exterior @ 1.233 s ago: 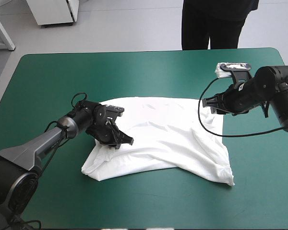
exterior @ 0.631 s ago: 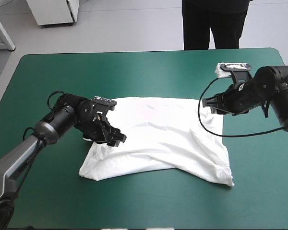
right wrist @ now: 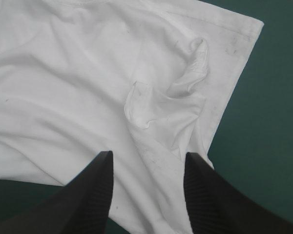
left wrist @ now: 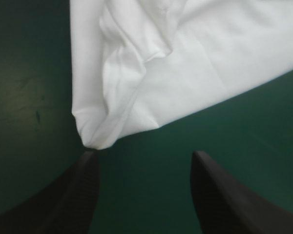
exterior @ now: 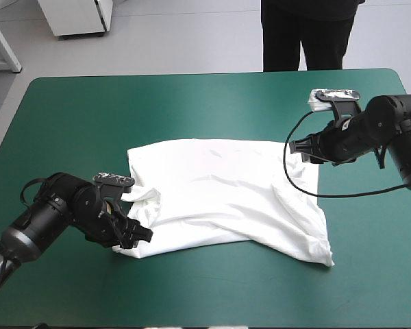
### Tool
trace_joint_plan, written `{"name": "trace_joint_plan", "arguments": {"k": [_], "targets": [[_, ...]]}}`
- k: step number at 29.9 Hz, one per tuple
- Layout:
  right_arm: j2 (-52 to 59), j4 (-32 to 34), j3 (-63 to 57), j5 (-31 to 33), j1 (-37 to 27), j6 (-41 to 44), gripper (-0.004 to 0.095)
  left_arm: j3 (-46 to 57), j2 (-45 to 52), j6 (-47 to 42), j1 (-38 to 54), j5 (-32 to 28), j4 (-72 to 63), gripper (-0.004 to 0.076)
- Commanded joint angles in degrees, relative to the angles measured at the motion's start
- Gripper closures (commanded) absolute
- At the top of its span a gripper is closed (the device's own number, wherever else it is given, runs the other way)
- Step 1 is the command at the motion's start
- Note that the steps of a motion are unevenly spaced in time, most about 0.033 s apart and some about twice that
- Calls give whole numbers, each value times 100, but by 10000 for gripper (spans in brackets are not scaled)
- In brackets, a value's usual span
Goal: Fold the cloth
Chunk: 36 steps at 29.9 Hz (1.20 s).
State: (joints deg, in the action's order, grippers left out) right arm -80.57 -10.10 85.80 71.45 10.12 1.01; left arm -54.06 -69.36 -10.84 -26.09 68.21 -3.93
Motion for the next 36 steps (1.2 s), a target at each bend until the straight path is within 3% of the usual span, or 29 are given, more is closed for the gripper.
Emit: {"name": "trace_joint_plan", "arguments": {"k": [1, 8, 21, 24, 27, 36], "targets": [[240, -21, 188, 9, -8, -52, 480, 180, 128, -617, -3, -449, 239, 318], [249, -21, 188, 9, -8, -52, 480, 781, -162, -994, -3, -996, 550, 323], [349, 42, 188, 9, -8, -52, 480, 1080, -1103, -1119, -3, -1809, 642, 459], [448, 268, 175, 9, -8, -39, 480, 1236, -1310, -1142, -3, -1809, 624, 540], [596, 332, -9, 9, -8, 34, 480, 1382, -1362, -1142, -3, -1821, 624, 748], [1038, 502, -2028, 9, -8, 320, 479, 1392, -1373, -1127, -3, -1896, 613, 746]]}}
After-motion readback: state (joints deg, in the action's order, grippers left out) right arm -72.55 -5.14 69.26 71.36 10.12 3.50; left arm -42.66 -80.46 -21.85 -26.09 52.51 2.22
